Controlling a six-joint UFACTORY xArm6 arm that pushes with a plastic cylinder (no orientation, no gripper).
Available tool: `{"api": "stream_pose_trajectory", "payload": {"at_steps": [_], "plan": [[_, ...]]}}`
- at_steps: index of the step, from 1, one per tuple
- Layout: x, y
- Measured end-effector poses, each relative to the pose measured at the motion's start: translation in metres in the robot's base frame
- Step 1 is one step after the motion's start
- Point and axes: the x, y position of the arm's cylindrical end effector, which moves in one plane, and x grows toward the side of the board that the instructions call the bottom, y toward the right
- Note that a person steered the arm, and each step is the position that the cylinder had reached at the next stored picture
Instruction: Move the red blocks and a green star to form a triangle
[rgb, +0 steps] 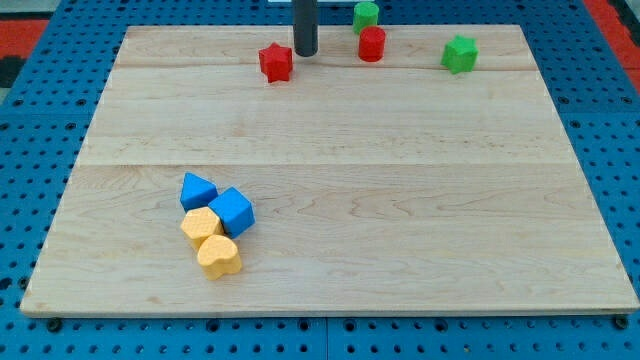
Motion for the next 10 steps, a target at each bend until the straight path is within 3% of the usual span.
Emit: {"api": "stream_pose_trajectory", "payload": {"at_steps": [1,2,3,4,5,6,7,8,9,10], "plan": [[0.002,-0.062],[0.047,-0.050],[0.053,0.060],[0.092,0.064],[0.125,0.151],[0.111,0.234],[0.069,0.294],[0.035,0.264],[0.037,0.198],[0.002,0.218]]}}
